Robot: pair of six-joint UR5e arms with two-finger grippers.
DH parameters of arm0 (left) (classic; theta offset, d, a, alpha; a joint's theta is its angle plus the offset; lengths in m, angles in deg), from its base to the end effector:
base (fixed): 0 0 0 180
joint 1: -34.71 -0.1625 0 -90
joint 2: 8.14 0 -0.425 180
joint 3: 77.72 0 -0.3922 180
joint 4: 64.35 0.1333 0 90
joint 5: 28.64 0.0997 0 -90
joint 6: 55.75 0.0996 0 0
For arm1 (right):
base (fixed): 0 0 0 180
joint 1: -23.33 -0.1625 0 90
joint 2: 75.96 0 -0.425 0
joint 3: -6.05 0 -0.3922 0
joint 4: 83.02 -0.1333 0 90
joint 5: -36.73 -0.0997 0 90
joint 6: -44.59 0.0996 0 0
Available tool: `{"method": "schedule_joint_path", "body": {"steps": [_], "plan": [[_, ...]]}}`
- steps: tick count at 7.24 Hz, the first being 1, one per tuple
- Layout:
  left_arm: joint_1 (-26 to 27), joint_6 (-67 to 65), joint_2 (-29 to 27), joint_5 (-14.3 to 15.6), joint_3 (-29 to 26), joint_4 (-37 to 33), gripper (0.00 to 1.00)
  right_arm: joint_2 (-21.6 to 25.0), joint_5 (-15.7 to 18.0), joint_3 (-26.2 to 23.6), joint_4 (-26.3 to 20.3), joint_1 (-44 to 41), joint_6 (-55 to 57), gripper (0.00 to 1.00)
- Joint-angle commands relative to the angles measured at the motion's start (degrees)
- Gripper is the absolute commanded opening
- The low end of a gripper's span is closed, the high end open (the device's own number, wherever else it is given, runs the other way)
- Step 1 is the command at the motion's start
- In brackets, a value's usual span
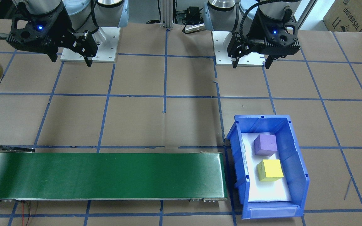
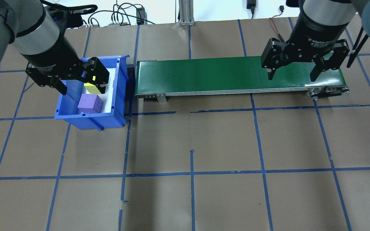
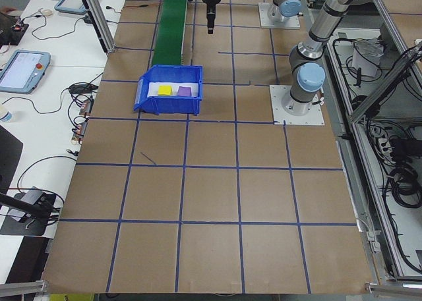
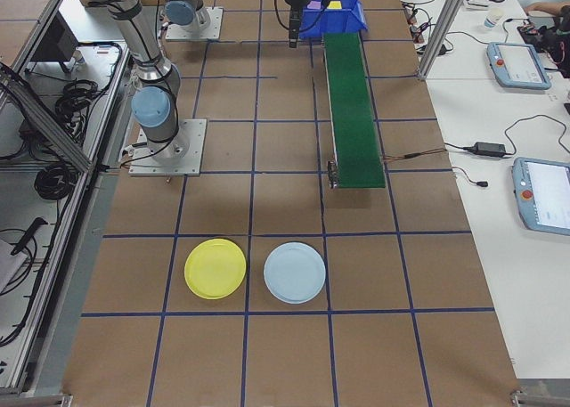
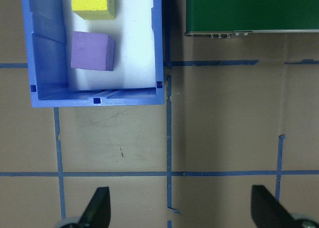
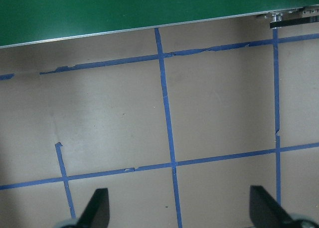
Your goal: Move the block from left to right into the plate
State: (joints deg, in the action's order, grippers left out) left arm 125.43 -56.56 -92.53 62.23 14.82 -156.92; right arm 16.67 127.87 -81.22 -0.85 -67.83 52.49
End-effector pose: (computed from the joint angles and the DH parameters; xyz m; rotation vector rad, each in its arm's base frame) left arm -0.1374 -0.4490 0.5078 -0.0026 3.1265 -0.0140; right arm 0.1407 -0.4635 0.5199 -0.1826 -3.1123 -0.0646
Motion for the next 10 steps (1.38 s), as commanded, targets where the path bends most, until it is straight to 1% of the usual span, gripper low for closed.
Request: {"method": "schedule_joint_path", "body": {"steps": [1,2,3,4,7,8,9,10], "plan": [[-0.55,0.19,0.01,-0.08,0.09,0.02,1.0,0.0,0.0,0.0,0.0,0.02,0.0,1.0],[-0.72,0.37,0.01,0.1,-0.17,0.19,1.0,0.0,0.0,0.0,0.09,-0.06,0.0,1.0],[-1.51,2.46,0.27,0.53,-1.21,0.19,1.0,0.0,0.0,0.0,0.09,0.02,0.0,1.0],[-2.82,3.52,0.27,0.36,-1.4,0.19,1.0,-0.09,0.0,0.0,0.09,0.02,0.0,1.0],[-3.54,4.14,0.71,0.45,-1.49,0.28,1.0,-0.09,0.0,0.0,0.0,0.02,0.0,1.0],[-4.49,6.76,-0.16,0.28,-1.05,1.5,1.0,-0.09,0.0,0.0,0.0,0.02,0.0,1.0],[-6.42,8.18,-2.69,0.19,-0.18,4.99,1.0,-0.09,0.0,0.0,0.0,0.02,0.0,1.0],[-9.4,13.41,-6.89,0.27,-0.69,9.2,1.0,-0.09,0.0,0.0,0.0,0.02,0.0,1.0]]}}
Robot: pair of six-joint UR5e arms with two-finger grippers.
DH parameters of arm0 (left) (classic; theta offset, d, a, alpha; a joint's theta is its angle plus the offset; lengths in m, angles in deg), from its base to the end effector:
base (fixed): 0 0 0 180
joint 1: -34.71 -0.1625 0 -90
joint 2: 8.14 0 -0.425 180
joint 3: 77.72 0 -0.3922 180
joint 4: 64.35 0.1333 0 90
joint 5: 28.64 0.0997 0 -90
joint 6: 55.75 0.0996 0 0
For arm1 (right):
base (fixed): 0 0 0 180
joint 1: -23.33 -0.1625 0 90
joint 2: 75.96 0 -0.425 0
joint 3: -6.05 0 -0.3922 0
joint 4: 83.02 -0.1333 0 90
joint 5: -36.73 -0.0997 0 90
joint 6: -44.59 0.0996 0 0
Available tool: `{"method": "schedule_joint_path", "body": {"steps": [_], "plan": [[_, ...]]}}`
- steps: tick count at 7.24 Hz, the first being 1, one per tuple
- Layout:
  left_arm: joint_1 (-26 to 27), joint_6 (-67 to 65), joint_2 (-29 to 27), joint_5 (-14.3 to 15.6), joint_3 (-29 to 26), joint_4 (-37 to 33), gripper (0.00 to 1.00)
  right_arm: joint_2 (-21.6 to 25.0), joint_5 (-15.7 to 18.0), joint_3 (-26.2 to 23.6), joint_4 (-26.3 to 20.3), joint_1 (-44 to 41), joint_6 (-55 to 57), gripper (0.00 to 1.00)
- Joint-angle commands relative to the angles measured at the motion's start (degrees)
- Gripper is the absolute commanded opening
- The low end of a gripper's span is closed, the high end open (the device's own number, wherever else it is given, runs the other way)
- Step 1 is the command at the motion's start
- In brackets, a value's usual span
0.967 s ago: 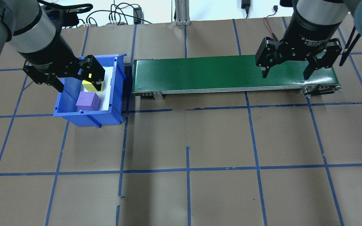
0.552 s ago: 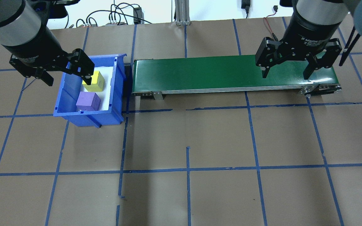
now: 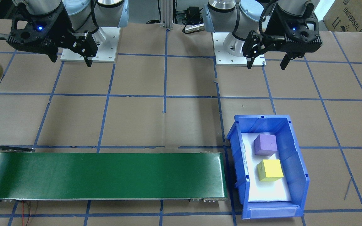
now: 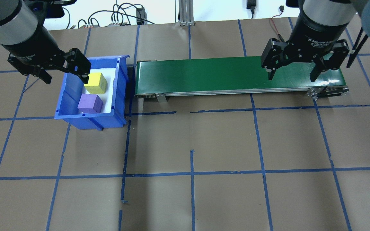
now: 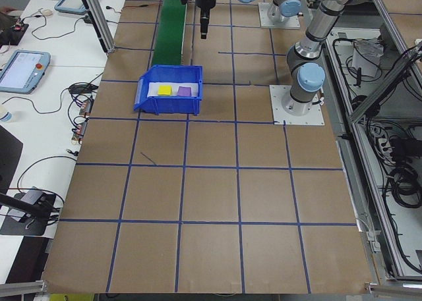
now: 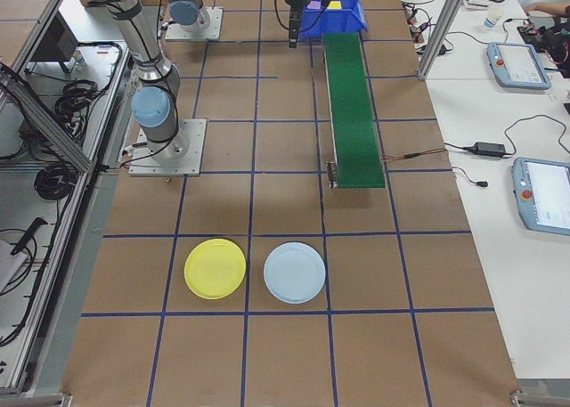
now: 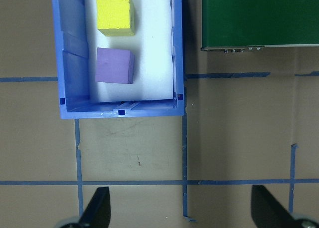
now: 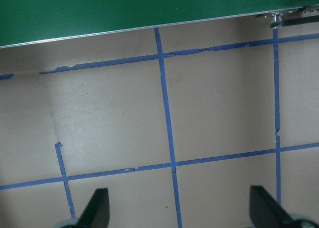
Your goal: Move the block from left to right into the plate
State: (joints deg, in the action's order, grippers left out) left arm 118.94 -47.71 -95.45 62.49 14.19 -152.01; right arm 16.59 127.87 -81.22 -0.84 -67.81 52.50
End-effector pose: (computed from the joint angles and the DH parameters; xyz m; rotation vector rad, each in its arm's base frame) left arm -0.0827 -0.4880 0.4984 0.0609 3.1138 -0.0805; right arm 0.1406 -0.4641 0.5193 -0.1834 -3.1122 -0.0665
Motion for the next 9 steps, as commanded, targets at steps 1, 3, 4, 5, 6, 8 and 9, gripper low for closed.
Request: {"method": "schedule_joint_path", "body": {"steps": [1,3,4,5,6,8,9], "plan": [[-6.58,9.84,-7.32,-0.08,0.46,7.55,1.0,0.0,0.0,0.0,0.0,0.0,0.0,1.0],[-8.38,10.87,-15.05,-0.6,0.03,12.47,1.0,0.0,0.0,0.0,0.0,0.0,0.0,1.0],[-8.38,10.6,-17.44,-0.95,0.37,14.94,1.0,0.0,0.0,0.0,-0.09,0.0,0.0,1.0],[-8.29,9.64,-18.07,-1.04,0.55,15.06,1.0,0.0,0.09,0.0,0.0,0.0,0.0,1.0],[-8.29,7.89,-18.17,-1.91,1.6,15.14,1.0,0.0,0.09,0.0,-0.09,0.0,0.0,1.0],[-6.55,8.05,-18.87,-2.54,2.84,16.11,1.0,0.0,0.09,0.0,-0.09,0.0,0.0,1.0],[-4.44,8.57,-18.87,-1.84,2.93,16.2,1.0,0.0,0.09,0.0,0.0,0.0,0.0,1.0]]}}
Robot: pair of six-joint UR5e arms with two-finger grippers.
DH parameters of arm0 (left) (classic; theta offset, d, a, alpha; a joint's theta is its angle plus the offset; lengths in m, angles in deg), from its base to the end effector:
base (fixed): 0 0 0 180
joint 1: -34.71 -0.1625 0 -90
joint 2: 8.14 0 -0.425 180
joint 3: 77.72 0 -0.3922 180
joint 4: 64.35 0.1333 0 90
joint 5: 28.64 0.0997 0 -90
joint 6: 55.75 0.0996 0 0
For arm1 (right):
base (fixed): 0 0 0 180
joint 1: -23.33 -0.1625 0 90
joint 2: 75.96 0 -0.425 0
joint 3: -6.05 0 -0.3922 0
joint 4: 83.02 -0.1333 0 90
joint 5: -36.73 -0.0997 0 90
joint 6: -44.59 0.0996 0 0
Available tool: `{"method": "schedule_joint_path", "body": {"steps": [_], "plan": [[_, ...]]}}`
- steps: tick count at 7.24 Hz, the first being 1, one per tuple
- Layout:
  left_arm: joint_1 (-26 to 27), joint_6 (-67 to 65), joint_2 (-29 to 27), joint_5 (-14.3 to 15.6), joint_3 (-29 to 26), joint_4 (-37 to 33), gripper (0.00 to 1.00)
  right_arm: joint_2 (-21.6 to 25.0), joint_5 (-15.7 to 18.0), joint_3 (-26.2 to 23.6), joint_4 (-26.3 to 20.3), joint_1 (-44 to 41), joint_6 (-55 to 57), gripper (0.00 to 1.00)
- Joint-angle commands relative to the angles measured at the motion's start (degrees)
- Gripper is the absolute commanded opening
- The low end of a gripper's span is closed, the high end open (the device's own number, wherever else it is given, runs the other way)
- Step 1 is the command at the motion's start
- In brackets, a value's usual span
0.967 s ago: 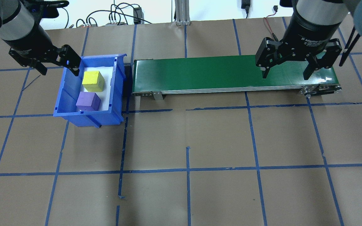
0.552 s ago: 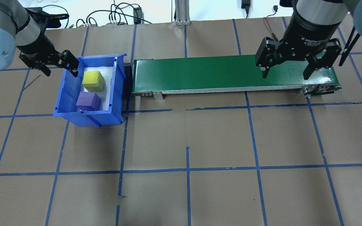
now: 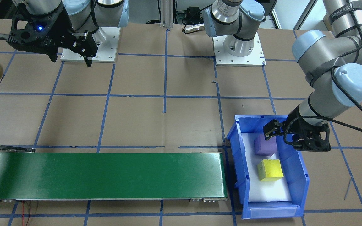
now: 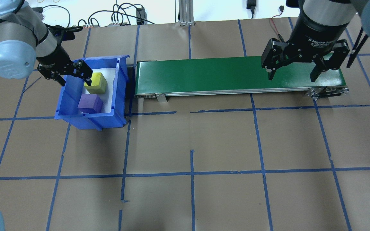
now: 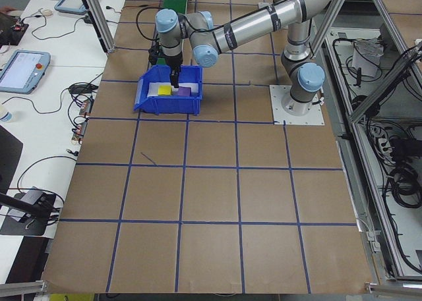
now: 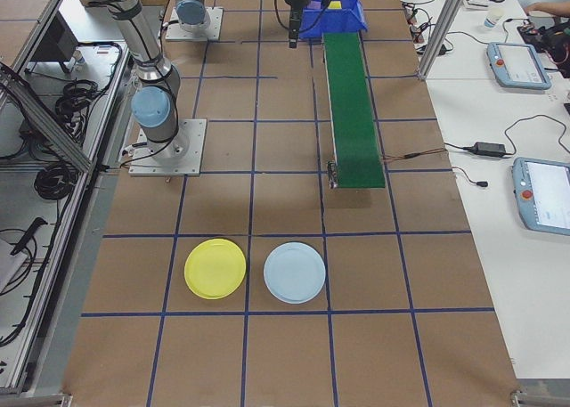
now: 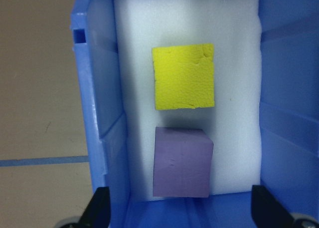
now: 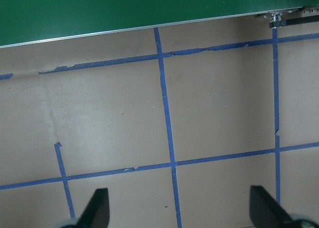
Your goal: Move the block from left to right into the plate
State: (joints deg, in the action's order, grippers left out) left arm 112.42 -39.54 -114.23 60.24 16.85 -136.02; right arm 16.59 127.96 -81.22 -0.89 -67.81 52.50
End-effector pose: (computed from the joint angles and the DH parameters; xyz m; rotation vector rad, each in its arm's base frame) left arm -0.0086 -0.5958 0.3289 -0.1058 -3.1104 -0.0539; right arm 0.1404 -0.4640 0.5192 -0.1832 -3.1105 -0.0676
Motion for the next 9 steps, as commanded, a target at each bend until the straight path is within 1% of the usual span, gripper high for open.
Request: {"method": "schedule_joint_path", "body": {"steps": [1,2,3,4,6,7,9], "plan": [[2.09,5.02,-0.61,0.42,0.7,1.87,1.0,0.0,0.0,0.0,0.05,0.0,0.0,1.0],[2.09,8.55,-1.4,0.68,1.32,4.24,1.0,0.0,0.0,0.0,0.13,0.0,0.0,1.0],[2.09,8.58,-2.28,1.55,1.32,5.04,1.0,0.0,0.0,0.0,0.05,0.0,0.0,1.0],[2.09,8.58,-3.16,3.3,1.32,5.92,1.0,0.0,0.0,0.0,-0.04,0.0,0.0,1.0],[2.09,8.41,-5.44,4.45,1.41,6.11,1.0,0.0,0.0,0.0,-0.13,0.0,0.0,1.0],[2.09,8.06,-6.15,6.2,1.41,6.11,0.99,0.18,0.0,0.09,-0.13,0.0,0.0,1.0],[2.09,8.05,-7.47,6.3,1.5,6.11,0.97,0.18,0.0,0.0,-0.13,0.0,0.0,1.0]]}}
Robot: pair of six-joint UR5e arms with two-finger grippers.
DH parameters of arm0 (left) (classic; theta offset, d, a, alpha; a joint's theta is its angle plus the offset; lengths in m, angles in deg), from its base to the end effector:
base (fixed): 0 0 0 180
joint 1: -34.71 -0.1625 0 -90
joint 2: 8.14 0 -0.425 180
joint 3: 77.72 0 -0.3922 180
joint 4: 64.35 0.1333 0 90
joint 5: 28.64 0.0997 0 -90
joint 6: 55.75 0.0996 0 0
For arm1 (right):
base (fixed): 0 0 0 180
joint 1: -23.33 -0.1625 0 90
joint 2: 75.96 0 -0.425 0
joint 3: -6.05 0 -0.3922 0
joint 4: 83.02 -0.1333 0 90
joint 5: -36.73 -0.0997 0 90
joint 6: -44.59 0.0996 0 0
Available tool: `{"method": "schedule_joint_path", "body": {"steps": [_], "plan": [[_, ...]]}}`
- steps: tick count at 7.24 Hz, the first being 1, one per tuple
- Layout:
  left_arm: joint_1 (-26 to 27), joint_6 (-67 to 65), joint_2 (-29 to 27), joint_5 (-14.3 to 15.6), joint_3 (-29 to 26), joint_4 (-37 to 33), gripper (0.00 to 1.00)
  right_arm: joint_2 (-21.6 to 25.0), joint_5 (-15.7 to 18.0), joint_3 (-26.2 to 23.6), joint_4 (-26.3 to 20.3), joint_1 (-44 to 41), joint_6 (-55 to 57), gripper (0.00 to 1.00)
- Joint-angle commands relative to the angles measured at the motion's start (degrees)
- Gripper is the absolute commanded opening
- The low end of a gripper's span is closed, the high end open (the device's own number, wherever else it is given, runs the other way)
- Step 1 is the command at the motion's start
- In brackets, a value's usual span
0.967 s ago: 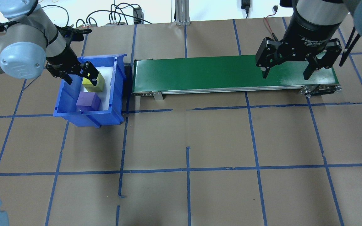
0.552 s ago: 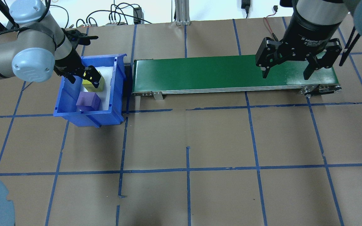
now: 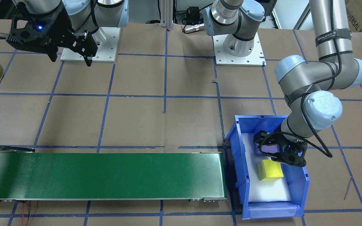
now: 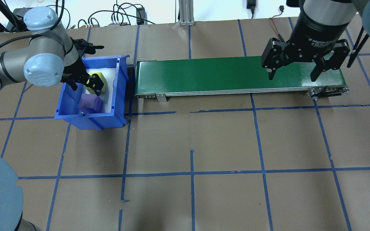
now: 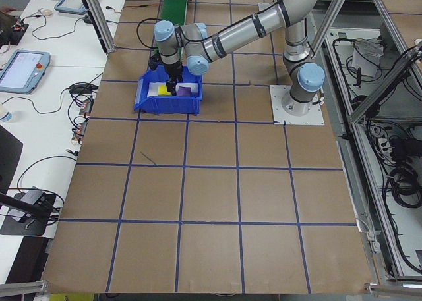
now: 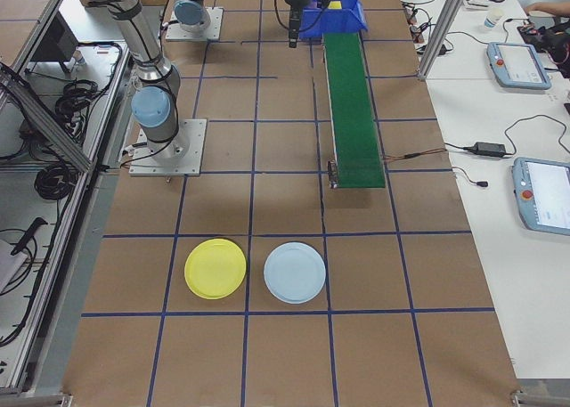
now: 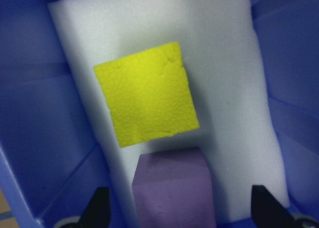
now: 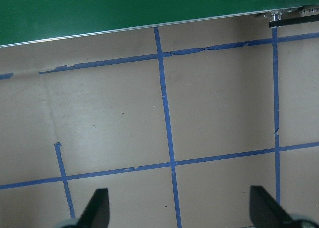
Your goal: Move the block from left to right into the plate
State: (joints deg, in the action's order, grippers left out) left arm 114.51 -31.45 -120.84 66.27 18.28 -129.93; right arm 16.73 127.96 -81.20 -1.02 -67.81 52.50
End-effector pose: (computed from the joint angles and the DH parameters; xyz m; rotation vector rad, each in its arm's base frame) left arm -0.0165 -0.6127 0.2598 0.3827 3.0545 0.1490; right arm 0.1404 -0.4629 0.5203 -0.1832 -3.1106 -0.0668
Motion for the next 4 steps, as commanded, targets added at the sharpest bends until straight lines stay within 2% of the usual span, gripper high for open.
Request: {"method": "schedule_joint_path", "body": {"steps": [1,3,4], "plan": [[0.0,-0.22,-1.12,0.28,0.85,0.01,0.97,0.04,0.0,-0.02,0.0,0.0,0.0,1.0],[0.0,-0.31,-1.13,0.28,2.43,-0.08,0.94,0.04,0.09,-0.02,0.0,0.0,0.0,1.0],[0.0,-1.0,-1.04,0.36,2.79,-0.34,0.47,0.04,0.0,-0.02,0.0,0.0,0.0,1.0]]}}
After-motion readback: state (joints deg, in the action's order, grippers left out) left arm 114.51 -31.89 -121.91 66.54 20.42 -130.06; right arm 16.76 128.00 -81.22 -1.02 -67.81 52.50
